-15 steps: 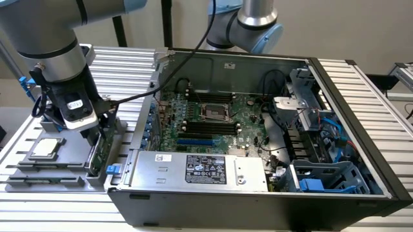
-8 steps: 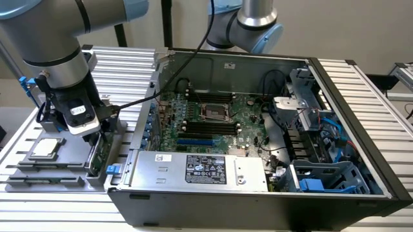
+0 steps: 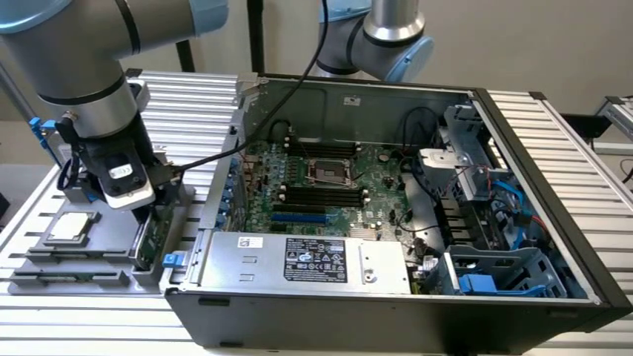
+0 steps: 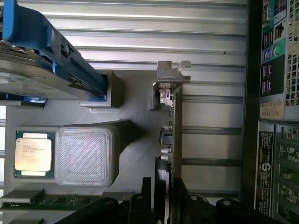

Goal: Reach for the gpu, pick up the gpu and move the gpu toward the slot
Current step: 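Pick up the gpu and move the gpu toward the slot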

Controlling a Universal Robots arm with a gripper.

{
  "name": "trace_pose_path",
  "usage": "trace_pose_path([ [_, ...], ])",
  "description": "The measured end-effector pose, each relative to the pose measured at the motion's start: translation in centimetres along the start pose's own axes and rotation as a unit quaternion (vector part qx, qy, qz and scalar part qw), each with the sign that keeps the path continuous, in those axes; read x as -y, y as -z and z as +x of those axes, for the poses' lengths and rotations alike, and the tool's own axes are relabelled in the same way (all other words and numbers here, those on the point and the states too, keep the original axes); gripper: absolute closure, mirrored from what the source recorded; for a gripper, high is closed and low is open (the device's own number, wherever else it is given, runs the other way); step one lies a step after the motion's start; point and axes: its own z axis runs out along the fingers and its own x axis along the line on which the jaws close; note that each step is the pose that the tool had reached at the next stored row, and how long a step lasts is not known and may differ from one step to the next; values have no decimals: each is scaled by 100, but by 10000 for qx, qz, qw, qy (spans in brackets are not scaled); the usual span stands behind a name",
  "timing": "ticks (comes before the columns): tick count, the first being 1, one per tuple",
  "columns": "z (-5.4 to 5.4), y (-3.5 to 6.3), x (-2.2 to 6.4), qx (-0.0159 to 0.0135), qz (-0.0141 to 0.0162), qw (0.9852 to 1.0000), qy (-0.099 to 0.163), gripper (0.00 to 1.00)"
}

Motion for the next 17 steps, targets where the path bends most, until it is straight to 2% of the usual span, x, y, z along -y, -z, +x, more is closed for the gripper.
trace_pose_path([
  [8, -26, -10, 2, -1, 18, 10000, 0, 67],
  [10, -27, -10, 2, -2, 20, 10000, 0, 70],
  [11, -27, -10, 1, -2, 20, 10000, 0, 74],
  [17, -27, -10, 1, -2, 20, 10000, 0, 74],
])
